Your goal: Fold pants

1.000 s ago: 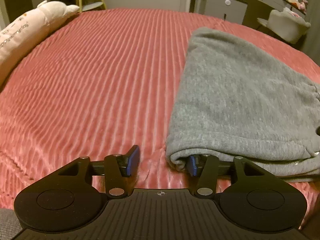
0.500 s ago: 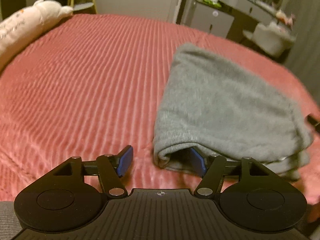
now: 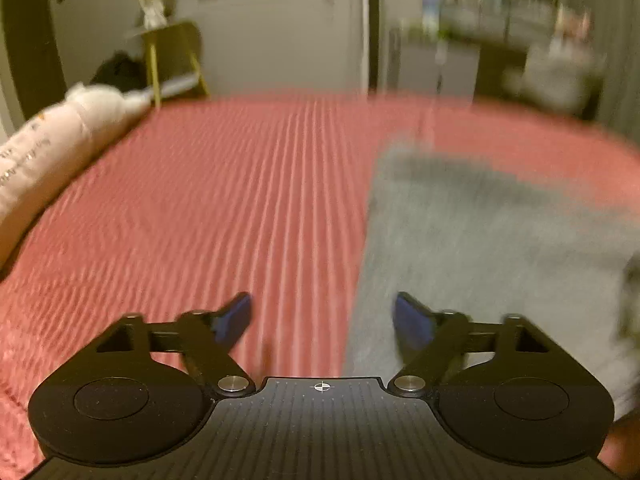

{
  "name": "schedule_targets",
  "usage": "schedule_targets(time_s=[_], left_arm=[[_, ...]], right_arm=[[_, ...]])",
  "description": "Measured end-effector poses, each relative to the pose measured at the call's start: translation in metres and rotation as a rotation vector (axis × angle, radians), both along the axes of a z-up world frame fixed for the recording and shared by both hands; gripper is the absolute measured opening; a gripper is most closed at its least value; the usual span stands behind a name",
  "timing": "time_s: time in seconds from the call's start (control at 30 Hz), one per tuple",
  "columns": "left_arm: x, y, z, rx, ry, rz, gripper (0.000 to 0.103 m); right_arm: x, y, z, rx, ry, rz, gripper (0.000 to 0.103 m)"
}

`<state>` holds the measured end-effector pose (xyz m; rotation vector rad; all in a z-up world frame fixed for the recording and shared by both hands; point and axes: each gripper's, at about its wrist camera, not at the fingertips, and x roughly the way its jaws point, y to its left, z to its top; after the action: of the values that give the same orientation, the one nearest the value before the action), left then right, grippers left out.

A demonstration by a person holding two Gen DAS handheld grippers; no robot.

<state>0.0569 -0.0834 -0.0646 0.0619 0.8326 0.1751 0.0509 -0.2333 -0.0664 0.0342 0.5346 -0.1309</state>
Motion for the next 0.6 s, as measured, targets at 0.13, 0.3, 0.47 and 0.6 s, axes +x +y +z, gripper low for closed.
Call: schedule_targets(time_s=[0.13,0.3,0.47,0.6], left_arm=[[0.011,0.008,0.001,-0.01,-0.048,0.025,0.073],[0.03,0.021,0.001,-0.033,-0.079,0.073,0.062],[0.057,0.025,0.009,-0.087,-0.106,0.085,0.06],[0.088,0.008,0.012,-0.053,-0.143,0.031,0.06]], right_arm=[[0.003,-0.009,0.008,0.033,-0.049,0.001,0.031],[0.031,-0.005,0.01,0.004,-0.055,-0.001,0.023],[0.055,0.01,-0.032,-0.202,0.006,0.028,0.023],[0.057,0.014,-0.037,-0.22,-0.012,0.024,0.023]])
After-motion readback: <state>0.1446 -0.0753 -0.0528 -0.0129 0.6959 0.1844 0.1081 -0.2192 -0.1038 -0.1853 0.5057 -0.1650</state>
